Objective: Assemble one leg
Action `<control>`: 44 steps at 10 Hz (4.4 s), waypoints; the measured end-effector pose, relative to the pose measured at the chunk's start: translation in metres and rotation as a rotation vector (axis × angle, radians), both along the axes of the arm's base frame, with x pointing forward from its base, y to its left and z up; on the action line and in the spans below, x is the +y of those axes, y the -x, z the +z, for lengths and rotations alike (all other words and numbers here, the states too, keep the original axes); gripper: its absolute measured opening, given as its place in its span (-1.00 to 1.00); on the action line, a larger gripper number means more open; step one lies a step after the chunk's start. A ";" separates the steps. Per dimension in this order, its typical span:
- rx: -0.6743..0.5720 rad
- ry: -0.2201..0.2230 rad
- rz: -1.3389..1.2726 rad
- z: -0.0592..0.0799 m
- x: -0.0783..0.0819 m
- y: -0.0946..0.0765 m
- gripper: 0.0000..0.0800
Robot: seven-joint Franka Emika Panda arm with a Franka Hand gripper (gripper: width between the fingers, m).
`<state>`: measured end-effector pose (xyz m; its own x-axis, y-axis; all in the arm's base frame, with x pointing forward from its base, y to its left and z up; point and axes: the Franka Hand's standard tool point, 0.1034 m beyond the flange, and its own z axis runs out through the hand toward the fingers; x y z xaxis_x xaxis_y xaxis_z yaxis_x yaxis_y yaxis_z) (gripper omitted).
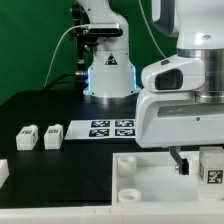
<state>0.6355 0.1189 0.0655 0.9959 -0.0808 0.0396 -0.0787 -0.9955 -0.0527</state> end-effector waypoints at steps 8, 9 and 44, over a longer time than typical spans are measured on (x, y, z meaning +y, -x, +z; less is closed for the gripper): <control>0.087 -0.075 -0.848 0.002 -0.007 -0.001 -0.27; 0.115 -0.096 -1.039 0.001 -0.007 0.000 -0.27; 0.172 -0.074 -1.735 0.003 -0.009 0.002 -0.27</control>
Offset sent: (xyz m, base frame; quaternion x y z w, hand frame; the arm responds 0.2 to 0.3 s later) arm 0.0000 0.0000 0.0000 0.0000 0.0000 0.2667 0.9638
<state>0.6337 0.1099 0.0685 -0.2478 -0.9635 -0.1009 -0.9688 0.2457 0.0323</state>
